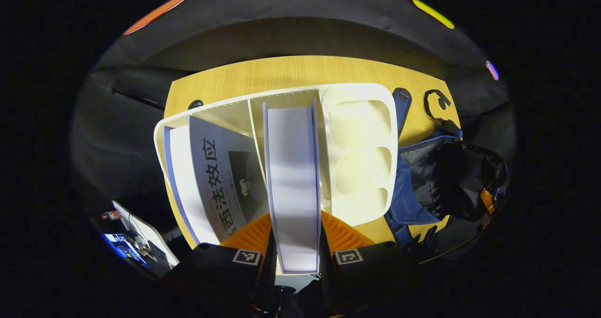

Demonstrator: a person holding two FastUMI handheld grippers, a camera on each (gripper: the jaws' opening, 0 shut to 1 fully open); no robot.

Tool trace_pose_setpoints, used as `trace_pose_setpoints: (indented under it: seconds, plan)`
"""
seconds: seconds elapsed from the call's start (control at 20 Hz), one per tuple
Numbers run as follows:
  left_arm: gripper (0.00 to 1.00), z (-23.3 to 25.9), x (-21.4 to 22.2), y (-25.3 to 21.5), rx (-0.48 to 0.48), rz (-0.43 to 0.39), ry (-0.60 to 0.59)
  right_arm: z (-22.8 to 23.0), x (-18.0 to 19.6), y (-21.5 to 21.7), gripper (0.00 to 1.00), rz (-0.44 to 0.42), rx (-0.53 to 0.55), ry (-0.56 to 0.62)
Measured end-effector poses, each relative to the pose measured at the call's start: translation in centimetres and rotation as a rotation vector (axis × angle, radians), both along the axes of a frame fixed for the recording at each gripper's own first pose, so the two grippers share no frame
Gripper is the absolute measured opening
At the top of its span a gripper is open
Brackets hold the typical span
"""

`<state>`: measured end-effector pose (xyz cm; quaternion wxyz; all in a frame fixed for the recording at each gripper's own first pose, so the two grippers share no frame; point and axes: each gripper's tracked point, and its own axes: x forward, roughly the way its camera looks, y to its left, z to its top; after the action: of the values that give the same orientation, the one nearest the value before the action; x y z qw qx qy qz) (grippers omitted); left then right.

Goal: Open the schoolbag, grab two books from the bookshelf and put them into the schoolbag.

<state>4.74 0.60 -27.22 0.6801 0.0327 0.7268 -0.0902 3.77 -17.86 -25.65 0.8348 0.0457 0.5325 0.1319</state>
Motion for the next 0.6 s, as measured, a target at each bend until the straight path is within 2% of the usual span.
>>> trace_pose_setpoints:
  seconds: [0.2,0.25,0.35,0.45,0.5,0.6]
  plan:
    - [0.39,3.7,-1.6,1.4,-0.024,-0.014,-0.030,0.1,-0.1,0.5,0.05,0.004,-0.011,-0.003]
    - [0.42,4.9,-2.4,1.8,-0.036,-0.019,-0.035,0.1,-0.2,0.6,0.05,0.005,-0.013,-0.005]
    - [0.37,7.3,-3.9,2.7,-0.063,-0.014,-0.058,0.0,-0.2,0.8,0.05,0.006,-0.017,-0.006]
    - [0.36,9.9,-5.4,3.1,-0.112,0.011,-0.079,0.0,-0.4,1.0,0.05,0.003,-0.022,-0.005]
    - [0.39,11.4,-6.1,3.2,-0.142,0.021,-0.092,0.0,-0.5,1.1,0.05,0.001,-0.025,-0.005]
    - [0.36,14.3,-6.8,3.2,-0.201,0.065,-0.138,0.2,-0.7,1.4,0.05,-0.004,-0.028,-0.007]
